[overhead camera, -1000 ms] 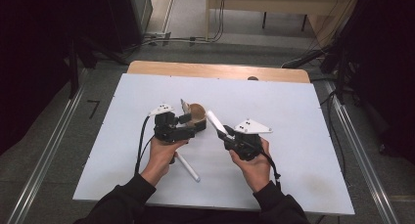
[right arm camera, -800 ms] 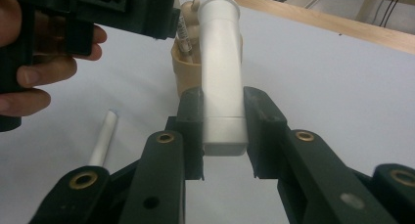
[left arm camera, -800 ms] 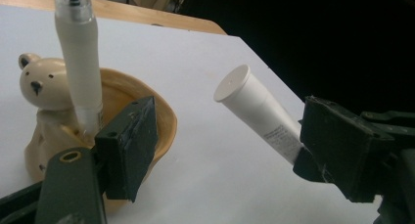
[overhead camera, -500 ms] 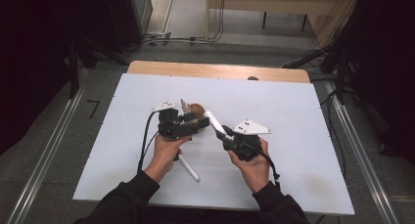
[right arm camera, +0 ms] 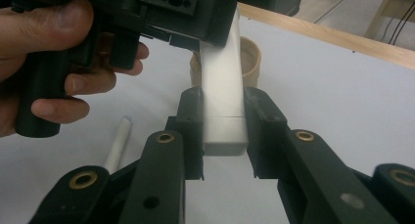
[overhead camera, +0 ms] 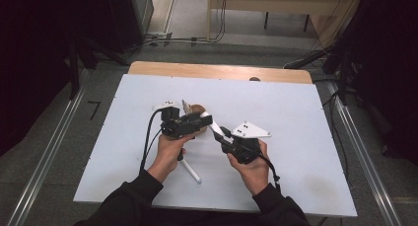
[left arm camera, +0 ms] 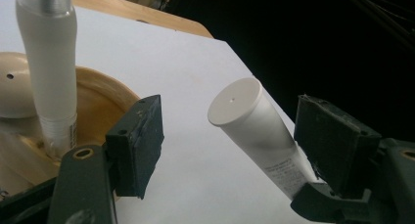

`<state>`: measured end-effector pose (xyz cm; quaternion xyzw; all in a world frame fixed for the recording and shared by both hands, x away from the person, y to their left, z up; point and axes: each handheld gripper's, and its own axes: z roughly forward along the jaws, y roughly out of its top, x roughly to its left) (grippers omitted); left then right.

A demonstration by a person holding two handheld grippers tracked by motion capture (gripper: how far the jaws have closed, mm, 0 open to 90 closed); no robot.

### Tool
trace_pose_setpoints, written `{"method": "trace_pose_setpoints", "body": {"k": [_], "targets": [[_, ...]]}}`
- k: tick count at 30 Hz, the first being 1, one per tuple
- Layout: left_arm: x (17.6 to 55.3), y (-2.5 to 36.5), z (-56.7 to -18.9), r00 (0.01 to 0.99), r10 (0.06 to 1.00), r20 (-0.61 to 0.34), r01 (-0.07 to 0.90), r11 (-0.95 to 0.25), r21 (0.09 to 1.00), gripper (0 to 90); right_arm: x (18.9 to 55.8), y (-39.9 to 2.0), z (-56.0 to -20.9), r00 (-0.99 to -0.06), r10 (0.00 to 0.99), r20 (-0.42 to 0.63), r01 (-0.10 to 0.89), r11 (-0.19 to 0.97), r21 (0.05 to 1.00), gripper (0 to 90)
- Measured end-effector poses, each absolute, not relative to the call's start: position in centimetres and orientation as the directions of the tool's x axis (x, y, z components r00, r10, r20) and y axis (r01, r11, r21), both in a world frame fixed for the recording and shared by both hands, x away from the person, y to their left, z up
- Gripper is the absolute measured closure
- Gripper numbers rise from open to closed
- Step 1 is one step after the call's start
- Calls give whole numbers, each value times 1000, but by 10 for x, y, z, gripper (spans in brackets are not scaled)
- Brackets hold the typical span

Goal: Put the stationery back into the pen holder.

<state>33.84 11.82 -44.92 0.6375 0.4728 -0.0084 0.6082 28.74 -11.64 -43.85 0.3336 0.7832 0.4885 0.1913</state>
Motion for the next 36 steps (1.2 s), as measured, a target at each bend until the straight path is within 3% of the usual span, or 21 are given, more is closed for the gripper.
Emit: {"method": "trace_pose_setpoints", "body": {"k": [16,36], "targets": [[339,121,-452,555,515,-653,645,230,729,527,285,-110,-444,-710,702,-58,253,332,909,689],[338,127,-450,555,466,-689,644,284,710,654,289,-102,-453,-703,706,-84,265,370,890,656]]}}
